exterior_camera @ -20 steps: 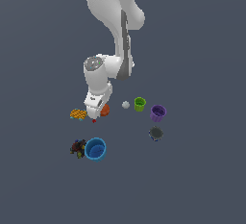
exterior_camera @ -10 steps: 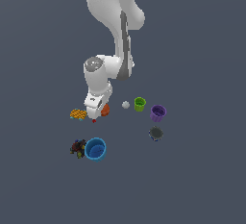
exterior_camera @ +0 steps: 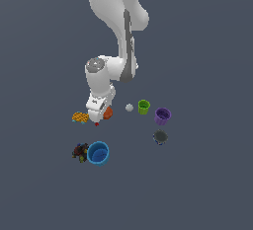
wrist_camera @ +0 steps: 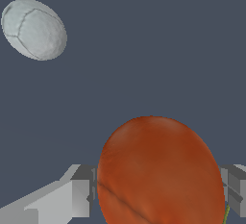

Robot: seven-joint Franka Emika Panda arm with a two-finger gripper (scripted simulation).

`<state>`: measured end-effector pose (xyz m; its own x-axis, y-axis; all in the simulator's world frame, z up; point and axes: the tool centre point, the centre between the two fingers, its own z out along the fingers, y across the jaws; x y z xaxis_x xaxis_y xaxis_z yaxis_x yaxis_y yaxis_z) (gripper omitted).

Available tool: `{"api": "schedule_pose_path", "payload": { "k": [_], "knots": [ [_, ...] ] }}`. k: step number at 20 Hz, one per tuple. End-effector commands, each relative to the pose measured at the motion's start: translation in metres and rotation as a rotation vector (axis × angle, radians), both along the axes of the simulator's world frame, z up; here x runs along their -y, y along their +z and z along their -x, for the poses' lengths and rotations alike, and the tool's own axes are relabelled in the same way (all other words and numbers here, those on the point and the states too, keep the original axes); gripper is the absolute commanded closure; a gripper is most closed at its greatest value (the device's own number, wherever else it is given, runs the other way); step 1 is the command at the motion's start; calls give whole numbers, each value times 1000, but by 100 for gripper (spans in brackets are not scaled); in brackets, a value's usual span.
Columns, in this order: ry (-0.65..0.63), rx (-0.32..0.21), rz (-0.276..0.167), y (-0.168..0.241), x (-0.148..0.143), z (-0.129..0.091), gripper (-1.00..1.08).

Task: Pick up a designated object from a clutter of objects.

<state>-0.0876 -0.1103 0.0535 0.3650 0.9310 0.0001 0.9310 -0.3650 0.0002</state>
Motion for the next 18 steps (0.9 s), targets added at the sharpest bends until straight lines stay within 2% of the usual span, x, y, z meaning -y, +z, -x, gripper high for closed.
{"api": "schedule_pose_path", "payload": {
  "k": [1, 9, 18],
  "knots": [
    [0, 2, 1, 7, 1, -4, 108],
    [0, 2, 1, 45, 7, -28, 108],
    [0, 1, 2, 113, 19, -71, 108]
  ]
}}
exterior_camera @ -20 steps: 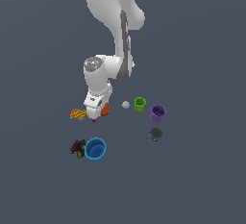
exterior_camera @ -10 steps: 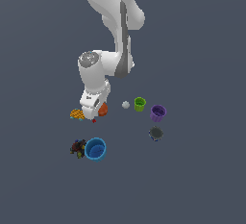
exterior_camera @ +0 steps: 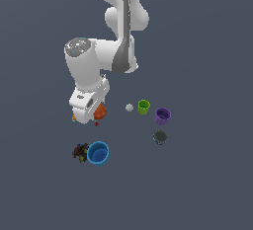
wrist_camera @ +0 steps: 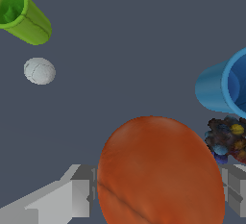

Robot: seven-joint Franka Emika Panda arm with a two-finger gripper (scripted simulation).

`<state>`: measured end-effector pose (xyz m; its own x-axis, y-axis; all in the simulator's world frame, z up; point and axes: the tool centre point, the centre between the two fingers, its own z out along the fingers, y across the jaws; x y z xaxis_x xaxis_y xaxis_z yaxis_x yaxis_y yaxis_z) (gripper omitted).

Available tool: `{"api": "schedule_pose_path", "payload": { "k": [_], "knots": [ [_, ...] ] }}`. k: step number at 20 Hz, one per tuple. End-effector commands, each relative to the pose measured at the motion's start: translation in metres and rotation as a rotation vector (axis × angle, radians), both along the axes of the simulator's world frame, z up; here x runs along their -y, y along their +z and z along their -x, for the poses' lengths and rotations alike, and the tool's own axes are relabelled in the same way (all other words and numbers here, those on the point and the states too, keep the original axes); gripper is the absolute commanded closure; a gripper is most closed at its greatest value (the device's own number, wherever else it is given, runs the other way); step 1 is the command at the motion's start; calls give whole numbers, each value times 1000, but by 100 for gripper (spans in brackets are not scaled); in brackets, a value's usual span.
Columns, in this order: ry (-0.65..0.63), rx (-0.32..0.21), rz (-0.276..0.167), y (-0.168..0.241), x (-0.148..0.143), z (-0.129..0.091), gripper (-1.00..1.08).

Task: Pick up a designated object from a clutter of objects.

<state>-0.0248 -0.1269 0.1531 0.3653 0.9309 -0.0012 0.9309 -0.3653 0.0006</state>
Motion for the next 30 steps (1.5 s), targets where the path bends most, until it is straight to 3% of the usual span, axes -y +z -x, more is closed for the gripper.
{"api": "schedule_pose_path", "payload": {
  "k": [1, 15, 30],
  "knots": [
    [0, 1, 0, 22, 3, -13, 108],
    [0, 1, 0, 123, 21, -81, 108],
    [1, 0, -1, 199, 34, -135, 108]
  ]
}}
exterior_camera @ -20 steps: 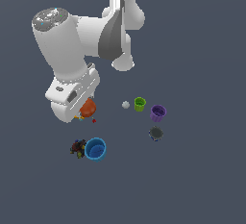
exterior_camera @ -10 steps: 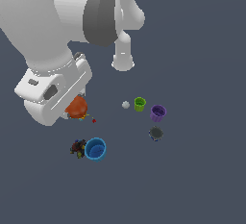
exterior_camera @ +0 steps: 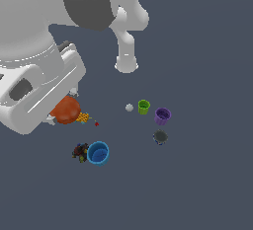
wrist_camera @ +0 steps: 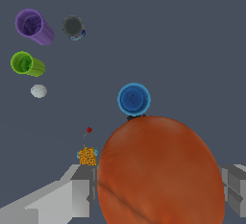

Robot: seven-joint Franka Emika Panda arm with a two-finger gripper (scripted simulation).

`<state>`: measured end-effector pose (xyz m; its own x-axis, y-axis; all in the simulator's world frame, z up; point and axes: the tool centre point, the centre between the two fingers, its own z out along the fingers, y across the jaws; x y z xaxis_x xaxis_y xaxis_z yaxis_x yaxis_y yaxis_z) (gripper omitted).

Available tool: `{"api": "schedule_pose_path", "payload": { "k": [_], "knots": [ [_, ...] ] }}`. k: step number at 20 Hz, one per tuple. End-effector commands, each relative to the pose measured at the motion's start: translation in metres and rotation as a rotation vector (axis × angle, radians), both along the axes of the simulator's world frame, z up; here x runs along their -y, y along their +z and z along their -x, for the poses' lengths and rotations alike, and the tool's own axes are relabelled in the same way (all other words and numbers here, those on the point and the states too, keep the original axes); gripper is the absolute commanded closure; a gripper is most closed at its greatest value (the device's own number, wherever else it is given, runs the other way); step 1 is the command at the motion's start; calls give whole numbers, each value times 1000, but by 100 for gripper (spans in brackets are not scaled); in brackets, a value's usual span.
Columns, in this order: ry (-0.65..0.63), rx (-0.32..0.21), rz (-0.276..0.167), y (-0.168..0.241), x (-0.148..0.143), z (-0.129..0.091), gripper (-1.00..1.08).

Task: Pick up a designated object from a clutter of objects.

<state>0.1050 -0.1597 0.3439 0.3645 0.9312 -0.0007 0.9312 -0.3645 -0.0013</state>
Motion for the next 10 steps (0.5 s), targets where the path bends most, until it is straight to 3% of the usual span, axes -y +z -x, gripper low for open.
{"api": "schedule_pose_path", "payload": {
  "k": [1, 10],
  "knots": [
    [0, 2, 0, 11, 2, -8, 108],
    [0, 2, 0, 34, 6, -25, 108]
  ]
}}
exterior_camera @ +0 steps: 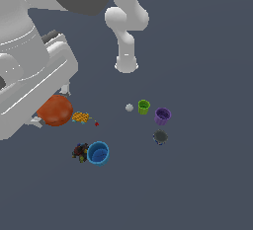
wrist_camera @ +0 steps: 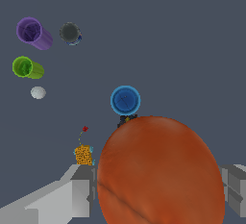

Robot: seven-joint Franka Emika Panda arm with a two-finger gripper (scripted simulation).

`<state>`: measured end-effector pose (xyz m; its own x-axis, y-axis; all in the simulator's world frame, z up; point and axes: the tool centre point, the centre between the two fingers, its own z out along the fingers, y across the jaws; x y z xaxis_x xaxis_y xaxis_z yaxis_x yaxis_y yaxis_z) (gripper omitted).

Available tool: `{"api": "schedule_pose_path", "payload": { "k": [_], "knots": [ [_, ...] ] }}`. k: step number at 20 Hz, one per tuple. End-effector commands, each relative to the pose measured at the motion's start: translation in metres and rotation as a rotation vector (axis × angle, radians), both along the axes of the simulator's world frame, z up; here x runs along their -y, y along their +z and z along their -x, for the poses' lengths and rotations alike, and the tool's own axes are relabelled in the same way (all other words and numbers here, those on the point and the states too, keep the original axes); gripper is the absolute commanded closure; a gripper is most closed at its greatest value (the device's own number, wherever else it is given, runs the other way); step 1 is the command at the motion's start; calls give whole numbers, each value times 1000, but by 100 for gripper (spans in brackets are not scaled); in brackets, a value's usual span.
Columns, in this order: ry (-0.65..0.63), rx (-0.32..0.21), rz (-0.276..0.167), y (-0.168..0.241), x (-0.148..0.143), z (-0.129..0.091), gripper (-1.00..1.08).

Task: Pick up a designated object from a clutter of objects.

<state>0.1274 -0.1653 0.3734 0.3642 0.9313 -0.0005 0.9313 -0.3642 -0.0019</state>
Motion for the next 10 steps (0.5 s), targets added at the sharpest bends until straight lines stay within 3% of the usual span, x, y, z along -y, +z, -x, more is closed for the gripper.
{"api": "schedule_pose_path", "payload": {
  "k": [1, 10],
  "knots": [
    [0, 2, 1, 6, 1, -4, 108],
    [0, 2, 1, 11, 2, -8, 108]
  ]
}}
